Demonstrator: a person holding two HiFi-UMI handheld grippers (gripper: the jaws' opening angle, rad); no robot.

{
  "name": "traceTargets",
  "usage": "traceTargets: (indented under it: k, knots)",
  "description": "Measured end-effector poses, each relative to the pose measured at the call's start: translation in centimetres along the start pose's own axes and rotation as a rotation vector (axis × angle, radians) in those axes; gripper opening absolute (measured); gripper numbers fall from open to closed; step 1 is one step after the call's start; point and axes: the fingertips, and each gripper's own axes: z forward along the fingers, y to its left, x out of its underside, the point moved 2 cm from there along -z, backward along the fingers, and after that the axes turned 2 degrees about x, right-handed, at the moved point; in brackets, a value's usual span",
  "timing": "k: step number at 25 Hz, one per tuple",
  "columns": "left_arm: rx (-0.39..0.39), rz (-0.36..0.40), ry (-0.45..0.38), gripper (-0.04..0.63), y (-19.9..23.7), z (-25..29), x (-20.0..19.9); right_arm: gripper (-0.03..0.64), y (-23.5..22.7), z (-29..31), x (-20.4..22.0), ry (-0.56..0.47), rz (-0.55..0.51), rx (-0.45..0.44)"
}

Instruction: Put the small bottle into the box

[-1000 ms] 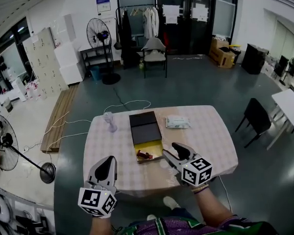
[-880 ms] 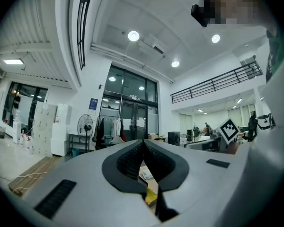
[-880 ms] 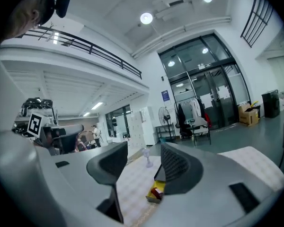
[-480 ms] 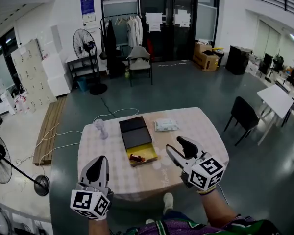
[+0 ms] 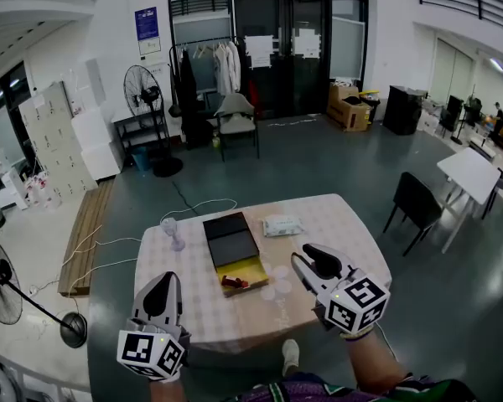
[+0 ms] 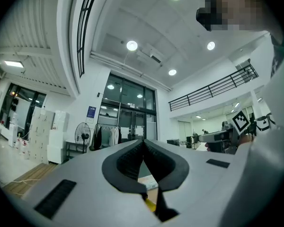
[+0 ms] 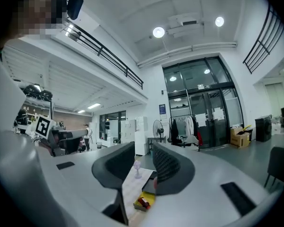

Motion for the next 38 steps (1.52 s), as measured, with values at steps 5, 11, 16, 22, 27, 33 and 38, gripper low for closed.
traceTargets:
  k: [5,11,16,22,27,33,38]
  knots:
    - [0.011,-0.002,0.000,0.023,-0.3,-0.1,0.2,0.069,0.0,-0.3,-0.1,-0.034,0.002,0.024]
    - [0.020,-0.008,-0.002,0.023,-0.9,-0.1,0.3,0.027,-0.4,-0.7,-0.5,-0.061,0.012,0.035]
    - [0.018,-0.021,-0.011,0.023,-0.4,-0.3,0.5,0.012,-0.1,-0.8,-0.5,-0.070,0.007,0.043]
    - [0.023,-0.021,-0.009,0.023,-0.4,-0.1,0.7,0.009,-0.1,-0.7,-0.6,-0.078,0.005,0.039]
    - [0.024,-0.021,0.002,0.023,-0.5,-0.2,1.0,0.006,0.0,-0.7,-0.4,-0.069,-0.002,0.050]
    - [0.025,-0.016,0.011,0.023,-0.2,0.1,1.3,0.006,0.3,-0.2,-0.4,-0.053,-0.015,0.039]
    - [0.027,-0.013,0.010,0.023,0.0,0.3,1.2,0.006,0.5,0.4,-0.3,-0.046,-0.011,0.018]
